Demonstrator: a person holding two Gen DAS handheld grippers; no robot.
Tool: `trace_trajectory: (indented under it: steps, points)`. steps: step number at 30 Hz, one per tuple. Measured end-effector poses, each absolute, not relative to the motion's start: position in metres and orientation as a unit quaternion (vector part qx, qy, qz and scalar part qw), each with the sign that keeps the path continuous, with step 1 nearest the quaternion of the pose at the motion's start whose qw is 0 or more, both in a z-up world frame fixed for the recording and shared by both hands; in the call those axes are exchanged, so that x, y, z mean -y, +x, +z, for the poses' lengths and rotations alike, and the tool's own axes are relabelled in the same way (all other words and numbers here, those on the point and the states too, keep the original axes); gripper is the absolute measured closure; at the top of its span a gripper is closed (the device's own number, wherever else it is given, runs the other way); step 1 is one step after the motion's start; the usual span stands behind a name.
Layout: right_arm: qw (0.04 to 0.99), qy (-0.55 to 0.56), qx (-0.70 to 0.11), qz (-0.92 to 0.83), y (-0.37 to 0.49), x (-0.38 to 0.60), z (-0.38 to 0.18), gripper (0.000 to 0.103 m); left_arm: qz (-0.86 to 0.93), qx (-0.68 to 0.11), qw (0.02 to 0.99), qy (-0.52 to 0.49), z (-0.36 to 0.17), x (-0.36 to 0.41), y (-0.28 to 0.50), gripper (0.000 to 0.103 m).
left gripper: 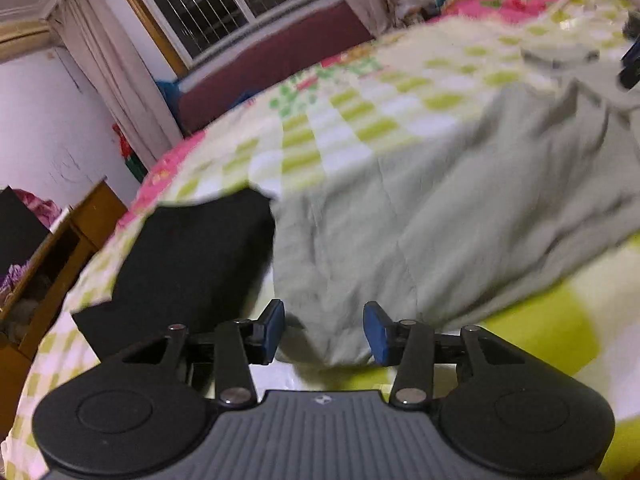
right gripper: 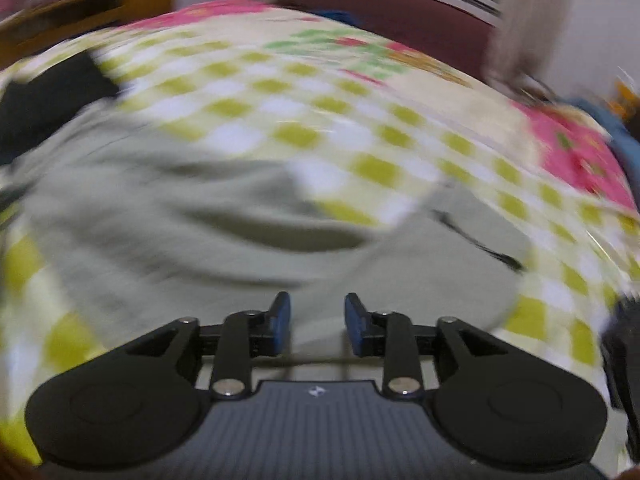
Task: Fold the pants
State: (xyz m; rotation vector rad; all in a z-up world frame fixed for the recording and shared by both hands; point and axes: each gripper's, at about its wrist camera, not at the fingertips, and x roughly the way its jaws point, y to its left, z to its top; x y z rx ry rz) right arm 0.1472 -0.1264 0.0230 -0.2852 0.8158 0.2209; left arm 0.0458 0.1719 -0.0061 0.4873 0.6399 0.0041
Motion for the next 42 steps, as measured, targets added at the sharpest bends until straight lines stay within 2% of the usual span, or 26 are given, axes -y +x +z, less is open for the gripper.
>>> trace_trajectory:
  steps: [4,9,12,18,23,33,42]
  points:
    - [0.908,-0.046,-0.412,0.056,0.216,0.155,0.020,0.066,-0.056,-0.273,0.936,0.215,0.022,-0.138,0.053,0.044]
    - [0.894,0.089,-0.440,0.003,0.277,0.182,-0.003,0.063,-0.164,-0.284,0.929,0.171,0.013,-0.071,0.072,0.044]
    - [0.891,0.108,-0.441,-0.022,0.291,0.195,-0.015,0.062,-0.209,-0.285,0.920,0.172,0.003,-0.033,0.079,0.044]
    - [0.870,0.234,-0.434,0.023,0.274,0.214,-0.014,0.060,-0.266,-0.271,0.907,0.181,-0.005,0.023,0.078,0.044]
    - [0.882,0.207,-0.422,0.022,0.275,0.203,-0.018,0.062,-0.277,-0.275,0.901,0.189,-0.012,0.041,0.079,0.044]
    - [0.889,0.264,-0.365,-0.088,0.311,0.258,-0.014,0.061,-0.278,-0.293,0.900,0.167,-0.024,0.040,0.092,0.044]
    - [0.853,0.332,-0.403,-0.009,0.278,0.232,-0.019,0.060,-0.280,-0.289,0.902,0.158,-0.027,0.038,0.091,0.044]
